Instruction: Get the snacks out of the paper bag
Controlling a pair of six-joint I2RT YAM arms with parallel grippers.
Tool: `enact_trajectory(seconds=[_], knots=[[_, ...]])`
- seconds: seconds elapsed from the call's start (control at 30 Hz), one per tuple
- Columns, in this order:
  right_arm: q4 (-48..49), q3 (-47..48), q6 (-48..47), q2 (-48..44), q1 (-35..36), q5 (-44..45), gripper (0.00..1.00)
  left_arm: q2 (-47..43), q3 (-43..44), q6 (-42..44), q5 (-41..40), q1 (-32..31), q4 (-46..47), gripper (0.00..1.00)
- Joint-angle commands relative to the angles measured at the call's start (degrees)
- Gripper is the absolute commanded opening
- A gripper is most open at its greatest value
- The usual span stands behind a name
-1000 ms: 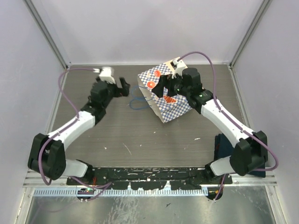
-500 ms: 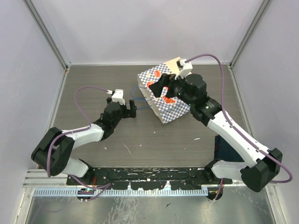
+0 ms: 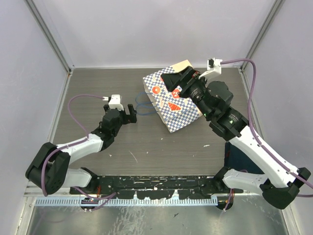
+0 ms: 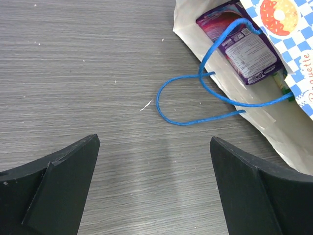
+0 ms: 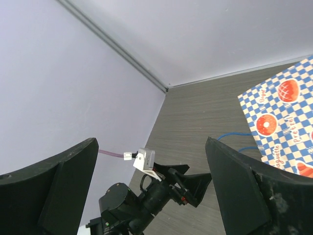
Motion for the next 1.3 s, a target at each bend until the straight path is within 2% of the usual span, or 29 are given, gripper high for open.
enact_trajectory(seconds=[0.0, 0.2, 0.57, 0.83, 1.0, 1.27], knots=[[5.4, -3.1, 0.2, -3.7, -0.1, 4.5, 0.97, 1.8, 2.7, -1.0, 0.2, 0.2, 1.7, 0.98], [12.5, -8.6, -2.2, -10.2, -0.1, 3.8, 0.97, 3.2, 3.6, -0.9, 1.5, 0.2, 1.6, 0.98], [16.3, -11.8, -0.9, -10.3, -0.1, -3.4, 0.92, 3.1, 3.8, -0.2, 1.7, 0.2, 0.6, 0.98], [21.1, -15.4, -0.7, -14.7, -0.1, -1.6, 0.92, 2.9, 3.9, 0.1, 2.0, 0.2, -0.5, 0.98], [21.2, -16.0, 0.0, -14.4, -0.1, -1.8, 0.88, 3.8, 4.4, 0.1, 2.4, 0.2, -0.5, 0.98], [21.7, -17.3, -0.2, -15.6, -0.1, 0.5, 0.88, 3.3, 4.8, 0.3, 2.1, 0.2, -1.6, 0.98]])
